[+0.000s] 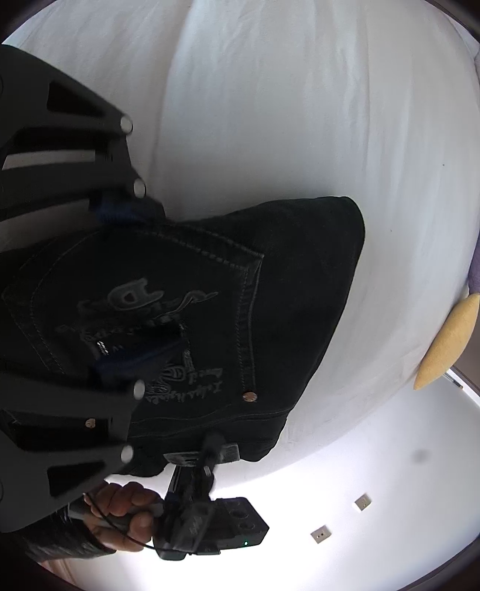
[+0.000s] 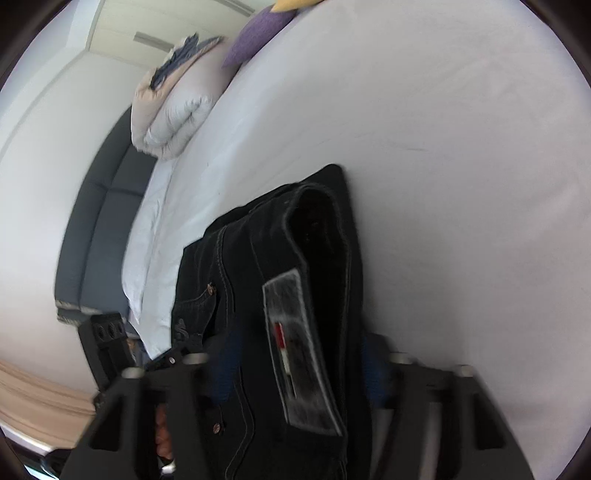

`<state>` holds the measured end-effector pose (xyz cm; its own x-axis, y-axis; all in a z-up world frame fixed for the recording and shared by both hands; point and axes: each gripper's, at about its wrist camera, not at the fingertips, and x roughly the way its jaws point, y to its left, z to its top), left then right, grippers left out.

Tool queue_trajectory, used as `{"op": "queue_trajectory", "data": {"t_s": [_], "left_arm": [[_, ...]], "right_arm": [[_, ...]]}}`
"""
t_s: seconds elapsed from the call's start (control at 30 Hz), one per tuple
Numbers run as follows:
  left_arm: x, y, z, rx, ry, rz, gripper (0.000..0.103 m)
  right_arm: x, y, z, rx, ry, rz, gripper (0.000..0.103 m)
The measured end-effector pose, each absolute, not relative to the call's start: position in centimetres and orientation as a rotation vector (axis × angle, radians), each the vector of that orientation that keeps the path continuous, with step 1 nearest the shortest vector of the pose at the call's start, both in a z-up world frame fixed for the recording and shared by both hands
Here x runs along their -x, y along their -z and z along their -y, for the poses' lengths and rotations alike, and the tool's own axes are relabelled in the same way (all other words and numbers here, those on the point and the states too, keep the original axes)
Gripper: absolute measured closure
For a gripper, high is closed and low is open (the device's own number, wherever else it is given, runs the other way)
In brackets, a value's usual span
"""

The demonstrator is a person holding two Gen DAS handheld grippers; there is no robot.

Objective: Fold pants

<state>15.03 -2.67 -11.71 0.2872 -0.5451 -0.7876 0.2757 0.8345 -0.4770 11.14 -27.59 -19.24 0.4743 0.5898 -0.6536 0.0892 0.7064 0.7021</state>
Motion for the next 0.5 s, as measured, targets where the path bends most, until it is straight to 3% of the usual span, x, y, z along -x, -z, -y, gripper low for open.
{"op": "queue_trajectory", "data": {"t_s": [0.13,0.37,0.5], "left_arm": [[-14.7,10.2,3.3,0.214,0.554,-1.121,0.078],[-16.8,3.0,6.2,0.092,0.602,-0.935,0.081],[-20.6,1.8,8.5,0.051,0.640,-0.889,0.081]], "right_arm": [[-10.3,17.7,26.3,-0.652,-0.343,-1.001,0.081],[-10.5,11.3,28.0,-0.596,-0.383,-0.854,0.084],[-12.9,9.7,31.1,-0.626,-0.363,-0.812,0.084]]}}
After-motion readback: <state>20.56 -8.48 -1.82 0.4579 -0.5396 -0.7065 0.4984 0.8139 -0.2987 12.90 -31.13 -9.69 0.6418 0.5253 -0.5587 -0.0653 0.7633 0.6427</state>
